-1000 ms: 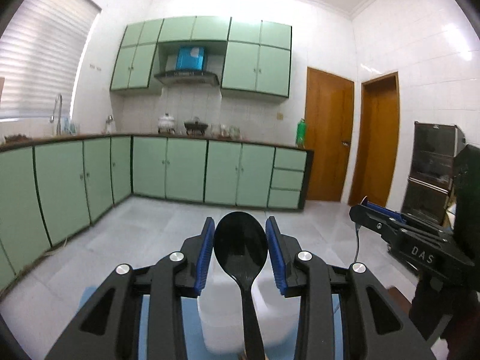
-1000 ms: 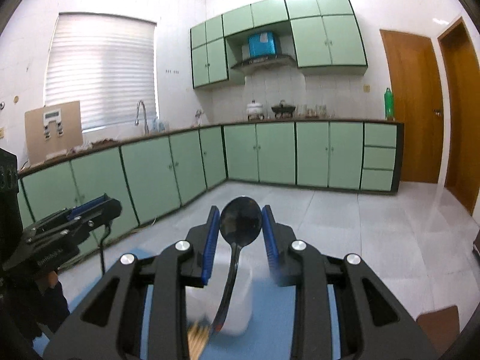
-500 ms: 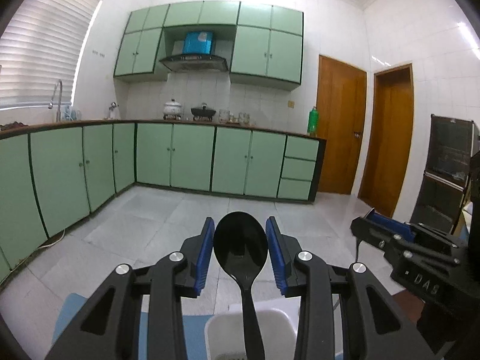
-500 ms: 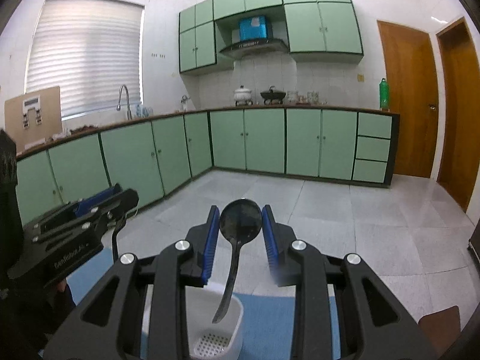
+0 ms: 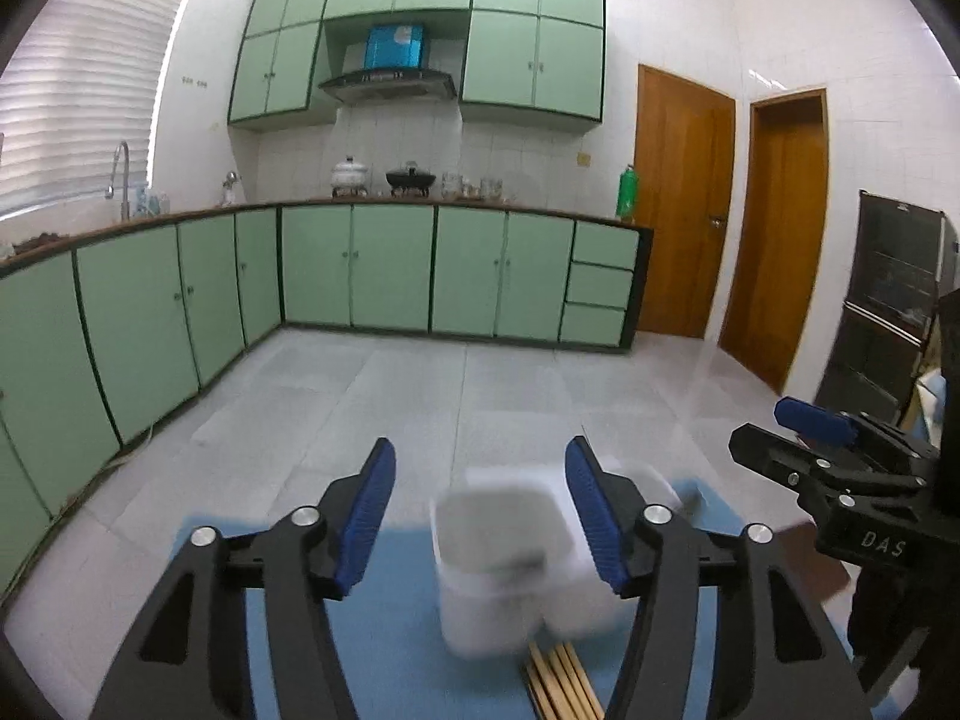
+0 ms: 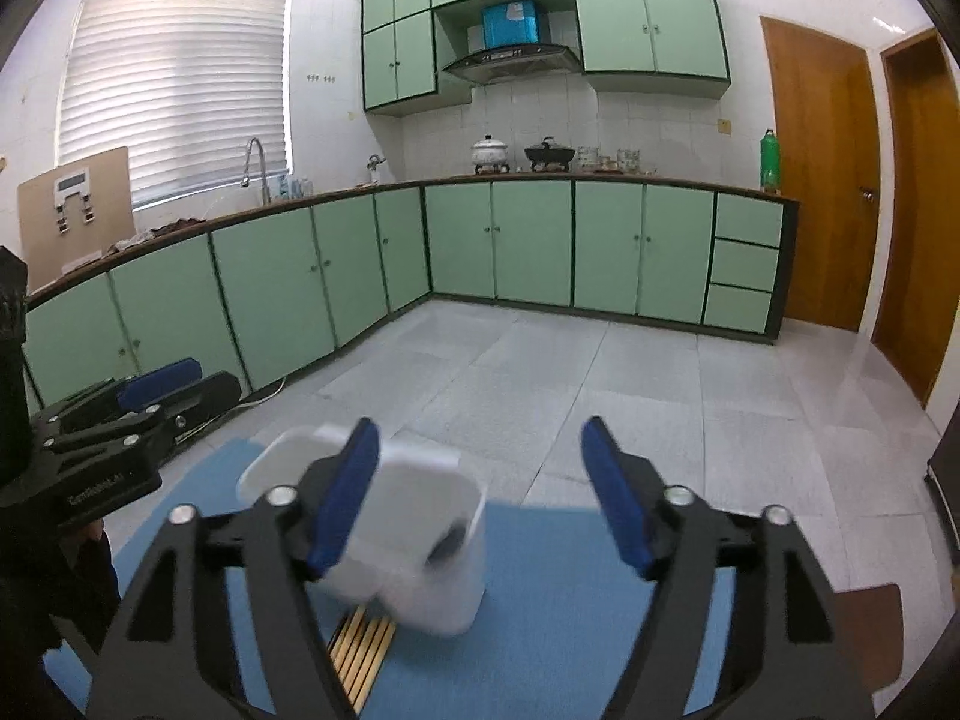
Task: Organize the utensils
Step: 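Move both open tools back to the chopstick bundle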
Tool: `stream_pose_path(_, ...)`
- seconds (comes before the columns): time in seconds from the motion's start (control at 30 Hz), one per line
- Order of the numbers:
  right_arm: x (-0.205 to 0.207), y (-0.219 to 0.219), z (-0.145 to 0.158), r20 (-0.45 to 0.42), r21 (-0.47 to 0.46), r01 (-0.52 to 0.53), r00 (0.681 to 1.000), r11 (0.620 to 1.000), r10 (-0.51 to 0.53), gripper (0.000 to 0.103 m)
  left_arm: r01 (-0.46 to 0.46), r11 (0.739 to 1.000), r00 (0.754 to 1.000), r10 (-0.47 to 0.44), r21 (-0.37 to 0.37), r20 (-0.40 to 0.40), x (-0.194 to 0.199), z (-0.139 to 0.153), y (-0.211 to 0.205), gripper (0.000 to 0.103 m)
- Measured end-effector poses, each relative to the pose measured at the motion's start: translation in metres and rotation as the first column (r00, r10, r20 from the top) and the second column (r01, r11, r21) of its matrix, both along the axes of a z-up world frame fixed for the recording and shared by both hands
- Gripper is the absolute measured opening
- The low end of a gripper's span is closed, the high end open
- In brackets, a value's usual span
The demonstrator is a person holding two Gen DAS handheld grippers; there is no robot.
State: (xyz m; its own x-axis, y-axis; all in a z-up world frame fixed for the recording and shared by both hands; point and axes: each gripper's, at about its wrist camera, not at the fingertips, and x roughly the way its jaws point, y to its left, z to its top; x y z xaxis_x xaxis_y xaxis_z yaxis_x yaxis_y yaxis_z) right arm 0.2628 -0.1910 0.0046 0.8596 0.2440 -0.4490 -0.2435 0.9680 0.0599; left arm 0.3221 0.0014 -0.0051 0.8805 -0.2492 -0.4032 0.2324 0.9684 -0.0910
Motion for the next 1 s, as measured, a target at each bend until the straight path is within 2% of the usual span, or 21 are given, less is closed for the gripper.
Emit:
stream_pose_path(0.1, -0.034, 0.001, -0.015, -0.066, 0.004, -0.015, 0.998, 1.0, 0.015, 0.085, -0.003, 1.0, 0.997, 0.004, 0.011, -0.075, -0.037, -0.018, 0.002, 0.069)
stream_pose_path(0.2, -0.064, 0.004, -0.035, -0.131, 0.007, -0.027, 0.991, 1.0, 0.028, 0.086, -0.008, 1.0, 0.986, 0.009, 0.005, -0.168, -0.067, -0.045, 0.004, 0.072)
stream_pose_path(0.33, -0.101, 0.012, -0.068, -0.23, 0.001, -0.022, 0.973, 1.0, 0.022, 0.086, -0.019, 0.999, 0.965, 0.028, 0.037, -0.26, -0.101, -0.082, 0.004, 0.072)
stream_pose_path(0.53, -0.138, 0.022, -0.108, -0.348, -0.015, -0.011, 0.937, 1.0, 0.005, 0.086, -0.033, 0.996, 0.927, 0.062, 0.082, -0.37, -0.133, -0.119, 0.003, 0.072)
stream_pose_path(0.73, -0.156, 0.028, -0.13, -0.404, -0.056, -0.043, 0.914, 0.997, 0.017, 0.086, -0.034, 0.993, 0.901, 0.08, 0.114, -0.426, -0.152, -0.138, 0.007, 0.073)
stream_pose_path(1.0, -0.161, 0.055, -0.144, -0.419, -0.176, -0.077, 0.908, 0.981, -0.004, 0.085, -0.025, 0.991, 0.892, 0.081, 0.13, -0.444, -0.154, -0.143, 0.006, 0.075)
